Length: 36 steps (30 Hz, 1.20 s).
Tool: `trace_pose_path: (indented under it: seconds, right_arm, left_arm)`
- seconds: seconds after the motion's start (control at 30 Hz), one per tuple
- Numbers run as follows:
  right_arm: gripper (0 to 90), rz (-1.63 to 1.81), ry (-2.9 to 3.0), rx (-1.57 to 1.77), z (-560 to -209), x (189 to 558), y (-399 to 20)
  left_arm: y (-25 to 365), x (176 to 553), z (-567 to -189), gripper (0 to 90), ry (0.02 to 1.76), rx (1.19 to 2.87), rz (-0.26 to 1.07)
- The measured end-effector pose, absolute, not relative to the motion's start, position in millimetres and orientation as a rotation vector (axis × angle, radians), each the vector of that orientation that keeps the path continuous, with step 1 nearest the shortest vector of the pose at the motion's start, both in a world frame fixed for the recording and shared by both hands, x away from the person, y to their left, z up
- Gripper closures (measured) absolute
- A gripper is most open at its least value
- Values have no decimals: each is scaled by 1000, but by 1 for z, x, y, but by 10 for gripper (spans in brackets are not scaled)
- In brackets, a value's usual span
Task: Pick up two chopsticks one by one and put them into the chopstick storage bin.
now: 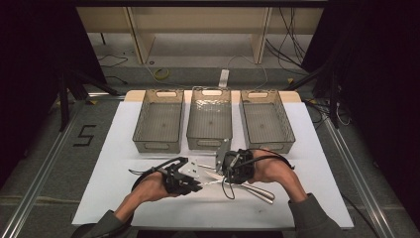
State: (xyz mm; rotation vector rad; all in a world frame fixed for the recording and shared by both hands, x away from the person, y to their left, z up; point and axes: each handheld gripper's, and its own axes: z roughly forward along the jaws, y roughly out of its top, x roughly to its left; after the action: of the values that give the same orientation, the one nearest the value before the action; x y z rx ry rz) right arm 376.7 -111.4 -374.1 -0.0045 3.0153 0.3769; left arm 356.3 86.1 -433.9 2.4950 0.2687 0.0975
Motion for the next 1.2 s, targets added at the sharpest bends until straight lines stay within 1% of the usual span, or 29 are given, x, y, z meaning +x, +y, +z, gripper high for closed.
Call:
trace_pose_path:
  seconds: [0.07,0.1,0.13,0.2,0.23,0.27,0.33,0.37,0.47,0.67,1.03,1.13,1.2]
  right_arm:
    - [784,408,3007,39,-372,379,-115]
    - [680,457,2984,107,-368,382,-119]
    - [680,457,2984,107,-368,382,-119]
    - [575,562,2975,192,-363,384,-125]
    - [505,646,2936,276,-359,386,-130]
    - [505,646,2936,276,-359,386,-130]
    - [416,753,2868,395,-354,390,-140]
    - [416,753,2868,395,-354,390,-140]
    - [365,848,2807,487,-352,394,-154]
    - [323,872,2790,548,-359,392,-167]
    - [305,807,2815,640,-382,396,-177]
    - [296,778,2818,672,-389,400,-180]
    - [284,746,2823,667,-393,401,-181]
  left_arm:
    - [86,357,-433,853,297,2494,108]
    - [87,358,-432,853,328,2490,118]
    - [89,360,-432,853,354,2487,120]
    - [94,364,-432,853,391,2487,133]
    - [96,365,-431,854,406,2482,133]
    - [98,365,-431,854,414,2479,135]
    - [100,367,-430,853,433,2473,133]
    - [101,368,-430,853,447,2475,140]
    - [105,370,-431,853,490,2471,150]
    - [116,375,-425,853,547,2430,195]
    - [143,389,-415,853,785,2304,247]
    - [150,392,-412,852,802,2285,252]
    - [155,395,-409,853,813,2279,279]
